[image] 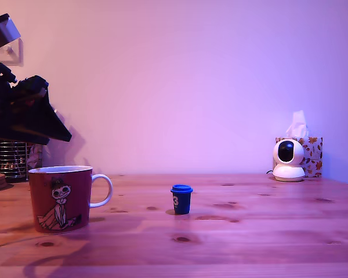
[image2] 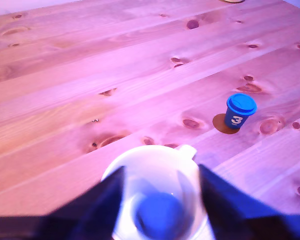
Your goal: Pick up the coffee capsules on the table and drop them inside the coffee cup
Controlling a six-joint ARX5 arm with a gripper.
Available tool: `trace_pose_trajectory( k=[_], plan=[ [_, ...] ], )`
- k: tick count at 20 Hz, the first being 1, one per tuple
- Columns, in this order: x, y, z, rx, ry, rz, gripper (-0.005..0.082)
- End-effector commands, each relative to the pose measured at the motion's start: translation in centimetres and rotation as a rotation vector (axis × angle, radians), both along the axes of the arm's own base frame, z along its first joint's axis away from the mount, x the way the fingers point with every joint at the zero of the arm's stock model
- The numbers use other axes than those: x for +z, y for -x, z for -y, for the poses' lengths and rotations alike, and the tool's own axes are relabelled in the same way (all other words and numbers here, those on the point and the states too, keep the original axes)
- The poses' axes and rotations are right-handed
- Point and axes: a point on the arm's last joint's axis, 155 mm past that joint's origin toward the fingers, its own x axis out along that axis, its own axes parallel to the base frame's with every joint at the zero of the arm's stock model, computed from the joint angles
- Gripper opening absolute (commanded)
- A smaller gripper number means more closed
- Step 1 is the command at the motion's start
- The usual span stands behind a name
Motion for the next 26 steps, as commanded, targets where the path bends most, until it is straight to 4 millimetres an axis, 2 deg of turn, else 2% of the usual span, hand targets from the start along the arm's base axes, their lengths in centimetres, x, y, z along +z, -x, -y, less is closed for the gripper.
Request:
trace_pose_trajectory(
  k=[1, 5, 6, 8, 11, 12, 19, 26],
  plan=[
    [0.2, -0.4, 0.3, -0.019, -0.021, 0.018, 0.0519],
    [0.4, -0.2, 0.7, -0.041, -0.029, 0.034, 0.0507],
    [0.5, -0.2, 0.9, -0.045, -0.028, 0.035, 0.0468],
    [0.5, -0.1, 1.1, -0.050, -0.029, 0.037, 0.0332],
    [0.7, -0.2, 1.1, -0.051, -0.026, 0.043, 0.0010],
    [1.0, -0.1, 1.3, -0.057, -0.024, 0.050, -0.0025],
    [4.2, 2.8, 5.8, -0.183, 0.054, 0.110, -0.0024],
    [4.7, 6.1, 10.0, -0.305, 0.108, 0.087, -0.0024]
  ],
)
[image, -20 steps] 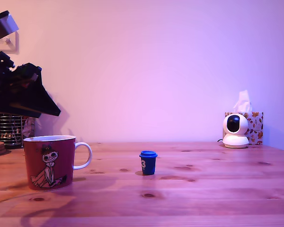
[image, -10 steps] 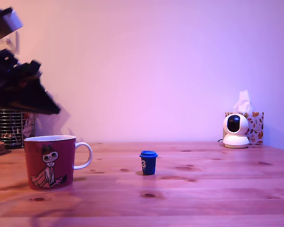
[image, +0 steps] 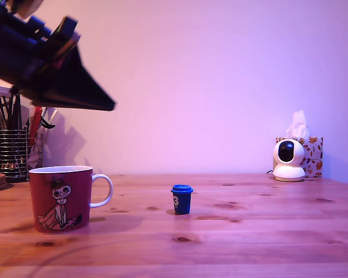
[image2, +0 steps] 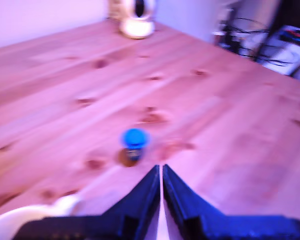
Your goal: Pick up the coffee capsules on the table and drop them inside the coffee cup
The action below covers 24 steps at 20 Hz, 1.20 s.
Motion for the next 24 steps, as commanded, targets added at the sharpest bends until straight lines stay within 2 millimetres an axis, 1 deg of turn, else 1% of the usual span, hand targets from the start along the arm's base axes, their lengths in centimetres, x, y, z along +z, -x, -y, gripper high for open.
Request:
trace_pose_trajectory(
  k=[1, 6, 8, 10, 14, 17, 19, 21, 22, 24],
  plan=[
    [0.8, 0.4, 0.9, -0.025, 0.015, 0.013, -0.0024],
    [0.6, 1.6, 1.9, -0.075, 0.016, 0.003, -0.0024],
    [0.4, 2.5, 2.5, -0.128, 0.020, -0.014, -0.0024],
    [-0.2, 3.5, 2.8, -0.182, 0.003, -0.032, -0.0024],
    [-1.4, 3.9, 2.4, -0.181, -0.029, -0.078, -0.0024],
    [-1.4, 3.8, 2.4, -0.176, -0.029, -0.082, -0.0024],
    [-1.4, 3.2, 2.2, -0.137, -0.022, -0.082, -0.0022],
    [-1.3, 1.9, 1.8, -0.042, 0.003, -0.110, 0.0063],
    [-1.3, 1.5, 2.0, -0.022, 0.012, -0.112, 0.0114],
    [-1.0, 1.4, 2.9, -0.030, 0.027, -0.106, 0.0191]
  ],
)
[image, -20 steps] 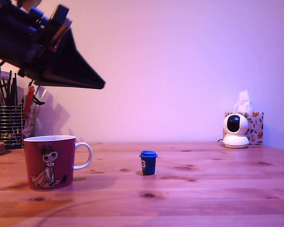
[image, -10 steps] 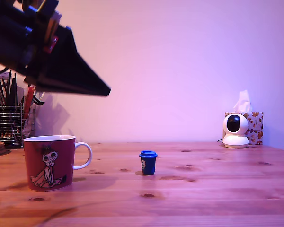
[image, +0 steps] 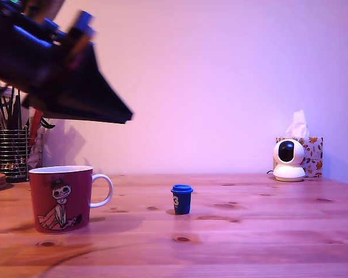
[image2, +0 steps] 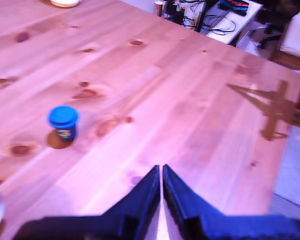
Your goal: Pick up the coffee capsules on the table and drop them inside the coffee cup
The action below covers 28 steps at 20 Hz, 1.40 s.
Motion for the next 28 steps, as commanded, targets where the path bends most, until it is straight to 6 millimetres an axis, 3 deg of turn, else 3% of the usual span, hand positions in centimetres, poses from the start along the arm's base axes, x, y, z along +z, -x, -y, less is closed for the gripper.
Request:
trace_pose_trajectory(
  k=[1, 5, 6, 10, 16, 22, 28],
  plan=[
    [0.5, -0.1, 1.2, -0.008, 0.017, 0.005, 0.0237],
    [-0.8, -0.5, 2.4, 0.006, -0.022, 0.006, 0.0523],
    [-1.5, -0.8, 2.5, 0.012, -0.039, -0.007, 0.0549],
    [-3.1, -2.2, 2.9, 0.048, -0.054, -0.013, 0.0550],
    [-3.7, -4.6, 4.2, 0.093, -0.048, -0.012, 0.0550],
    [-4.4, -8.9, 5.8, 0.202, -0.056, -0.016, 0.0554],
    [-4.9, -10.2, 6.0, 0.234, -0.085, -0.021, 0.0622]
  ],
)
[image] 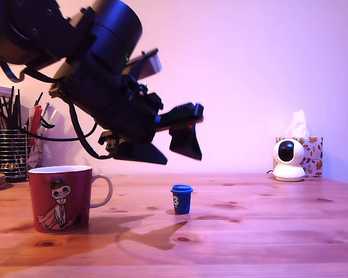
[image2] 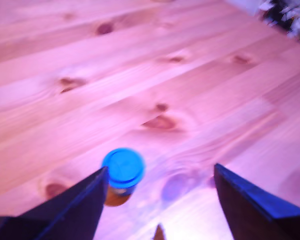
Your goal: Pick up the coffee capsules on the table and drop them inside the coffee cup
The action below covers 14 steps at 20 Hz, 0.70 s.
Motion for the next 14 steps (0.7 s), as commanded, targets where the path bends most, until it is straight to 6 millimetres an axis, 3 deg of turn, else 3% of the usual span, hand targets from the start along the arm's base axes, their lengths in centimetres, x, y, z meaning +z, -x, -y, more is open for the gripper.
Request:
trace_pose_trajectory(
  k=[1, 7, 14],
  plan=[
    [0.2, -0.3, 0.2, 0.006, 0.009, 0.006, 0.0622],
    [-1.6, -0.6, 0.2, 0.052, -0.012, -0.097, 0.0625],
    [-1.7, -2.4, 0.8, 0.119, -0.061, -0.190, 0.0624]
  ],
)
